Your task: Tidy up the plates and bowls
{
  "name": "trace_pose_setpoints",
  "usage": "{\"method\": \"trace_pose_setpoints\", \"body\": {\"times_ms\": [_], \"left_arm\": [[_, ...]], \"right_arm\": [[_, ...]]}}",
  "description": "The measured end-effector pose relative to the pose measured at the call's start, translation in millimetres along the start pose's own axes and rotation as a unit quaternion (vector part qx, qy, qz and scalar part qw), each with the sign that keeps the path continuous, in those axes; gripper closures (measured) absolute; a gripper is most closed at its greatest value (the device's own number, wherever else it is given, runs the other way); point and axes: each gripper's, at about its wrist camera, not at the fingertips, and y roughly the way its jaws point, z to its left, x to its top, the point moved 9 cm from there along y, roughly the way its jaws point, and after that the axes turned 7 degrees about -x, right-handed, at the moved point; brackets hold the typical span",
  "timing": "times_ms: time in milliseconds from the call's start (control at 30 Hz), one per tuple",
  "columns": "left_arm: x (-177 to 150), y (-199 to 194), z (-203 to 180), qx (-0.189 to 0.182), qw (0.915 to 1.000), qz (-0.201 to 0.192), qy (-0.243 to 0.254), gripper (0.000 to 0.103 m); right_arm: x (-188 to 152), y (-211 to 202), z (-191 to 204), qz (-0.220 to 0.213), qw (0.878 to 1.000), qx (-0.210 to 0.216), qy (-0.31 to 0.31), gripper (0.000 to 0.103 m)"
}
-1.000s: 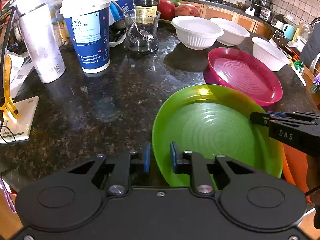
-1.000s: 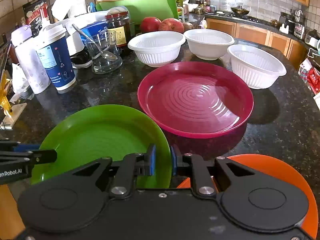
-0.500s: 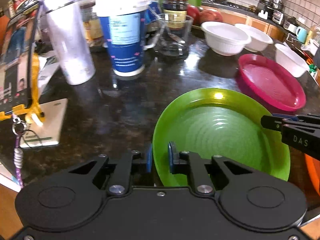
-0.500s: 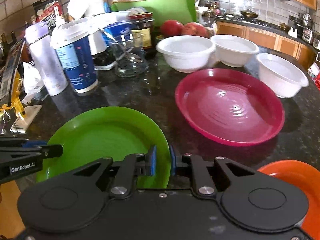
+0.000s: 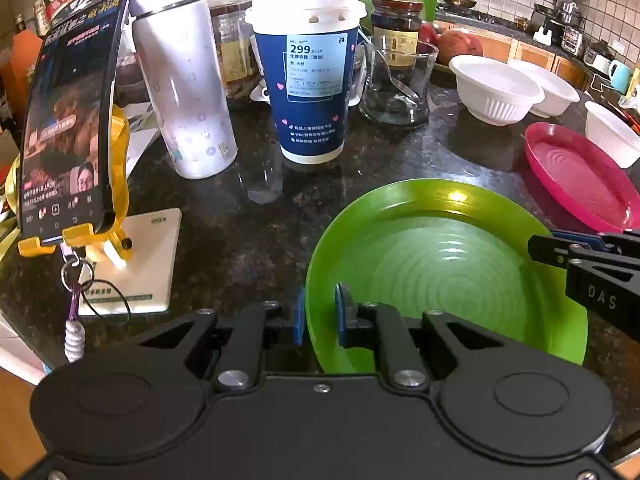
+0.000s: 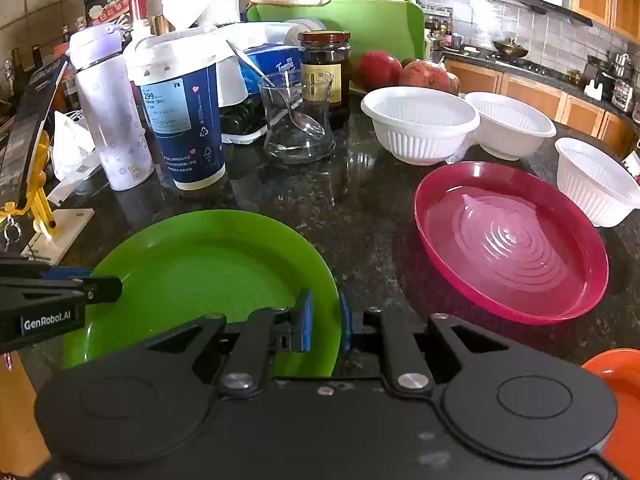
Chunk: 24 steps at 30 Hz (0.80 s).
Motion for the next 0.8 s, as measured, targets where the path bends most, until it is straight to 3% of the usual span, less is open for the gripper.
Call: {"method": "trace_pose_setpoints", "body": {"times_ms": [500,800], "left_arm": [[5.6,6.4,2.3,0.0,0.9998,-0.004,0.019,0.081],[6.8,4.5,8.4,0.0,0.9998,-0.003,0.018,0.077]], "right_arm": [[-2.4,3.5,1.4,0.003,1.0,-0.024,0.006,0.086],[5.3,-11.9,-8.0,-0.024,0.999,-0.038,0.024,0.084]]}}
